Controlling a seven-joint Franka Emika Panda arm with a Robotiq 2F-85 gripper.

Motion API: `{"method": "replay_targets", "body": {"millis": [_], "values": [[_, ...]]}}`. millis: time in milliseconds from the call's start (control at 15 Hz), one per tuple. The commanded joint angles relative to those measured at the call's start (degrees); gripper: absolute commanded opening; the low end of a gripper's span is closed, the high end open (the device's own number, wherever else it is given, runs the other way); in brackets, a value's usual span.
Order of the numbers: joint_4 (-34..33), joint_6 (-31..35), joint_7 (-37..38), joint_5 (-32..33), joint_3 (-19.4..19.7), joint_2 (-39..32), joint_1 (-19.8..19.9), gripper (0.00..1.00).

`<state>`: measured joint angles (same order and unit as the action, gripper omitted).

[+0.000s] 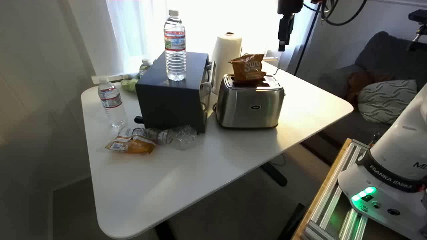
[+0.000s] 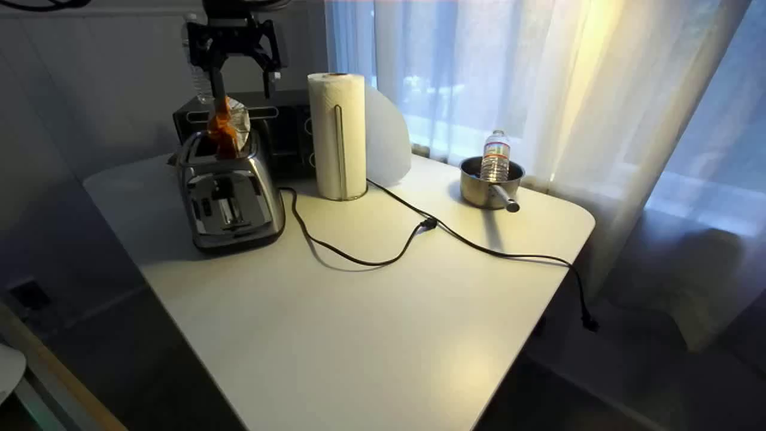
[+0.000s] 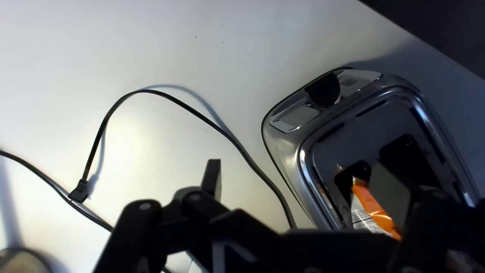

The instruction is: Remove the snack packet from the toaster top and put it on the table

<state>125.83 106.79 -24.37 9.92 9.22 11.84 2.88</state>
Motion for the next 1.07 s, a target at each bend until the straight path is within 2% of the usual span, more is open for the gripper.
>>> {"method": "replay_targets", "body": {"millis": [0, 267, 1000], "values": [[-0.1, -0.1, -0.1, -0.1, -0.5, 0.0, 0.6, 1.00], [-0.1, -0.1, -0.1, -0.1, -0.5, -0.1, 0.6, 1.00], [4.5, 1.2, -21.9, -8.4, -2.3, 4.6, -5.0, 1.00]]}}
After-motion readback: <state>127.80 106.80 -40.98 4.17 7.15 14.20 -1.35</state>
